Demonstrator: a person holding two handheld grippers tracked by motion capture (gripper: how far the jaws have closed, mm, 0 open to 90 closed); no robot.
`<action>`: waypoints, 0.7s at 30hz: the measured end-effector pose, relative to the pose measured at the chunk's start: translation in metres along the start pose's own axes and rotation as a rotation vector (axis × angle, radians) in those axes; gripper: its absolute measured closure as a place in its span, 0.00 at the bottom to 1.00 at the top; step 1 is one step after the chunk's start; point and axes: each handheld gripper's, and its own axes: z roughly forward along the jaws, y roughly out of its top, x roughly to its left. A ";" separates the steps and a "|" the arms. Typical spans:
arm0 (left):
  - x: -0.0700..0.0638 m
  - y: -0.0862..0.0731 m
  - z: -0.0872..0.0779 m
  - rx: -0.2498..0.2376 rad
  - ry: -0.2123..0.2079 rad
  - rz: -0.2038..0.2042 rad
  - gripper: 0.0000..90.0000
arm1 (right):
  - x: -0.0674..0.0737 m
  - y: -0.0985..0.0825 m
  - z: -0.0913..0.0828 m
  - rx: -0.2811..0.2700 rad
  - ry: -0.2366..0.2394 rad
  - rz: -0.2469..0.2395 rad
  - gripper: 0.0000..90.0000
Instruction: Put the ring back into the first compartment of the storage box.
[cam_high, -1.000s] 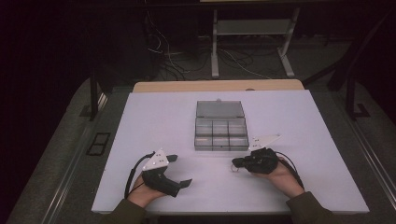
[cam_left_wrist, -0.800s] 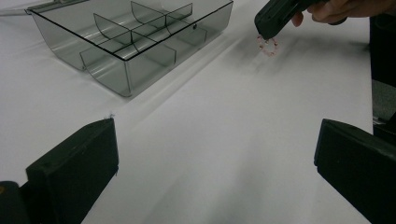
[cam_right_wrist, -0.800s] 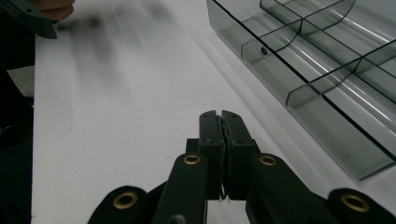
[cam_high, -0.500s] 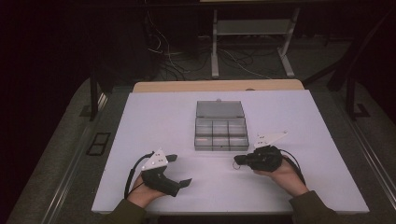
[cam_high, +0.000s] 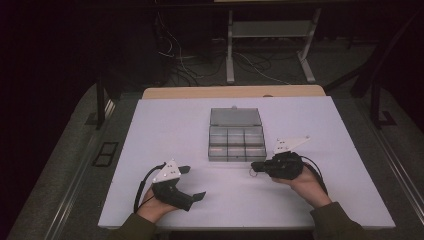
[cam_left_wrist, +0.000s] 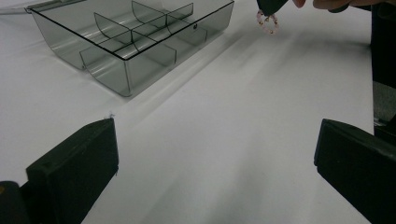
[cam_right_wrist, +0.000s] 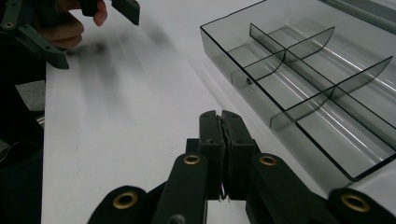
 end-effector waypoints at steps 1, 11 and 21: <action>0.000 0.000 0.000 0.000 0.000 -0.001 0.00 | 0.000 0.001 0.000 0.000 -0.001 -0.001 0.97; 0.000 0.000 0.001 0.002 -0.004 -0.006 0.00 | -0.006 0.008 0.000 -0.013 -0.018 0.018 0.97; 0.000 0.000 0.001 -0.005 -0.001 -0.014 0.00 | -0.012 0.015 0.005 -0.020 -0.021 0.023 0.97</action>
